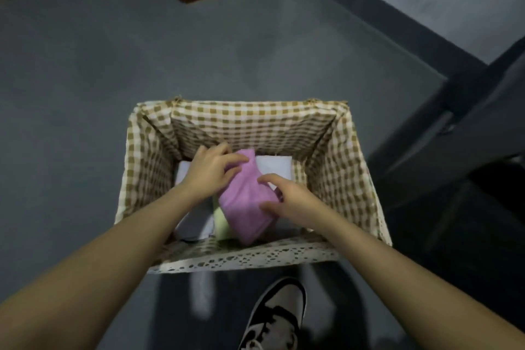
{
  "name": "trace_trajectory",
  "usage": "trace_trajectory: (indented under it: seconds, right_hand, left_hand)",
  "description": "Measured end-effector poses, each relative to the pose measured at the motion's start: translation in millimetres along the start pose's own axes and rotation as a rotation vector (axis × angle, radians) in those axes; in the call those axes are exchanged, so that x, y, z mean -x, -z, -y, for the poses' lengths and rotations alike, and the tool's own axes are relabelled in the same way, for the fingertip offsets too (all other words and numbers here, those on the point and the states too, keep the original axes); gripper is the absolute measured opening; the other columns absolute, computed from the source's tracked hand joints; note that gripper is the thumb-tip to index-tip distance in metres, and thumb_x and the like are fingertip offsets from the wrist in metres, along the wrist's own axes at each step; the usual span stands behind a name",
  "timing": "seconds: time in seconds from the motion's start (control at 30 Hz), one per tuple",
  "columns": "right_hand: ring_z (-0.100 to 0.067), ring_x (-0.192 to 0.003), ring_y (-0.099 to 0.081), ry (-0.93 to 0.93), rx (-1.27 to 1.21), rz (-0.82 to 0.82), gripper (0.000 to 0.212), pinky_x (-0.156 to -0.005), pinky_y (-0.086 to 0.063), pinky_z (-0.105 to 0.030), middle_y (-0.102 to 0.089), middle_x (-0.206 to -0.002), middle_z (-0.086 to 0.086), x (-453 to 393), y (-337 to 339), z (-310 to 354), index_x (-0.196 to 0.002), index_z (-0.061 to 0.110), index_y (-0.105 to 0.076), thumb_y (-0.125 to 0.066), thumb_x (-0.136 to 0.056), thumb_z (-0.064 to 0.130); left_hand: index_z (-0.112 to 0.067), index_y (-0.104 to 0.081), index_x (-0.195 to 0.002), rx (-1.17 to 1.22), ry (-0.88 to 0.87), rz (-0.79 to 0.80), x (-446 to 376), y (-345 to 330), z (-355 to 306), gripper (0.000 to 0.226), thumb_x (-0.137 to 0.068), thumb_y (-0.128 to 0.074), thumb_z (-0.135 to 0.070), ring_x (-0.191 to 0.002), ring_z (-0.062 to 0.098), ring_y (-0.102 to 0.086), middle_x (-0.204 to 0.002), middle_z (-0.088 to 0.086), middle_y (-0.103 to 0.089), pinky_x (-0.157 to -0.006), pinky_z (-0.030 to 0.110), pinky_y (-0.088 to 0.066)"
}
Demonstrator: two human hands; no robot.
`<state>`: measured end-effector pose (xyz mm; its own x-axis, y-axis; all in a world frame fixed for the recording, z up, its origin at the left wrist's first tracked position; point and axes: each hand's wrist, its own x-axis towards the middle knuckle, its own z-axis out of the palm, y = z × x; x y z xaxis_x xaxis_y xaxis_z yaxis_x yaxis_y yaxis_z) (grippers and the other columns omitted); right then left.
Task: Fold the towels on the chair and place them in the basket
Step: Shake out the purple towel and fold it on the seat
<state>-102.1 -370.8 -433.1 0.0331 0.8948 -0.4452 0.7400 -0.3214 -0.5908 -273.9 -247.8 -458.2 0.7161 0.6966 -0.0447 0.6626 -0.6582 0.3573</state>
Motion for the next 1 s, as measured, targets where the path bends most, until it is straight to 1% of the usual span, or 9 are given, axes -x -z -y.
trace_trajectory:
  seconds: [0.13, 0.23, 0.3, 0.37, 0.5, 0.63, 0.73, 0.87, 1.0]
  right_hand:
    - [-0.025, -0.127, -0.046, -0.077, 0.239, 0.069, 0.054, -0.103, -0.034, -0.038, -0.049, -0.141, -0.004, -26, 6, -10, -0.143, 0.025, -0.037, -0.052, -0.095, 0.044]
    - [-0.021, -0.141, -0.028, -0.007, 0.36, 0.053, 0.055, -0.111, -0.02, -0.041, -0.029, -0.155, 0.0, -48, 10, -24, -0.146, 0.025, -0.033, -0.05, -0.096, 0.042]
    - [-0.02, -0.146, -0.015, 0.061, 0.444, 0.096, 0.066, -0.113, -0.016, -0.039, -0.013, -0.161, -0.001, -58, 4, -33, -0.151, 0.026, -0.023, -0.052, -0.094, 0.044]
    - [-0.022, -0.148, -0.006, 0.108, 0.52, 0.15, 0.08, -0.116, -0.012, -0.037, 0.0, -0.162, -0.002, -65, -6, -42, -0.154, 0.026, -0.011, -0.055, -0.091, 0.05]
    - [-0.022, -0.149, 0.007, 0.139, 0.592, 0.193, 0.095, -0.118, -0.001, -0.036, 0.013, -0.161, -0.001, -70, -15, -57, -0.154, 0.028, 0.004, -0.058, -0.087, 0.055]
    - [-0.019, -0.148, 0.011, 0.146, 0.669, 0.219, 0.097, -0.118, 0.004, -0.036, 0.017, -0.16, 0.002, -75, -13, -63, -0.152, 0.03, 0.01, -0.058, -0.087, 0.054]
    - [-0.018, -0.148, 0.013, 0.128, 0.659, 0.233, 0.095, -0.118, 0.006, -0.038, 0.019, -0.16, 0.002, -74, -13, -61, -0.152, 0.031, 0.011, -0.056, -0.089, 0.054]
    - [-0.019, -0.148, 0.01, 0.086, 0.679, 0.239, 0.09, -0.118, 0.003, -0.04, 0.016, -0.161, 0.002, -69, -7, -52, -0.153, 0.031, 0.008, -0.053, -0.091, 0.054]
    - [-0.02, -0.149, -0.004, 0.064, 0.706, 0.182, 0.073, -0.118, -0.009, -0.041, 0.0, -0.163, 0.001, -49, 12, -34, -0.154, 0.029, -0.009, -0.047, -0.095, 0.05]
  left_hand:
    - [-0.021, -0.07, -0.114, -0.159, -0.087, 0.154, -11, -37, 17, 0.03, -0.084, -0.067, -0.023, -0.095, 0.036, -0.057, -0.103, 0.013, -0.061, -0.076, 0.037, -0.03]
    - [-0.016, -0.07, -0.11, -0.244, -0.043, 0.08, -10, -52, 17, 0.032, -0.08, -0.069, -0.027, -0.101, 0.038, -0.05, -0.117, 0.018, -0.061, -0.08, 0.043, -0.044]
    - [-0.009, -0.069, -0.11, -0.311, -0.087, 0.063, -3, -58, 5, 0.041, -0.083, -0.052, -0.036, -0.1, 0.035, -0.05, -0.115, 0.018, -0.061, -0.077, 0.044, -0.048]
    - [-0.004, -0.065, -0.117, -0.307, -0.096, 0.161, 11, -67, -8, 0.061, -0.085, -0.036, -0.047, -0.1, 0.036, -0.056, -0.115, 0.019, -0.062, -0.08, 0.047, -0.049]
    - [-0.004, -0.057, -0.13, -0.368, -0.067, 0.314, 26, -83, 0, 0.083, -0.081, -0.029, -0.065, -0.12, 0.039, -0.053, -0.131, 0.021, -0.056, -0.094, 0.06, -0.043]
    - [-0.011, -0.062, -0.126, -0.401, -0.154, 0.374, 14, -81, 19, 0.087, -0.077, -0.025, -0.072, -0.122, 0.036, -0.053, -0.132, 0.016, -0.057, -0.096, 0.059, -0.042]
    - [-0.008, -0.063, -0.124, -0.336, -0.108, 0.408, 8, -79, 10, 0.09, -0.075, -0.026, -0.074, -0.121, 0.038, -0.054, -0.131, 0.018, -0.057, -0.097, 0.063, -0.038]
    - [-0.013, -0.025, -0.15, -0.281, 0.003, 0.352, 3, -66, -7, 0.105, -0.071, -0.002, -0.078, -0.145, 0.033, -0.018, -0.156, 0.014, -0.022, -0.116, 0.053, -0.006]
    - [-0.015, -0.019, -0.151, -0.305, 0.055, 0.29, 7, -29, -23, 0.073, -0.094, -0.028, -0.06, -0.145, 0.026, -0.015, -0.158, 0.008, -0.018, -0.118, 0.043, -0.006]
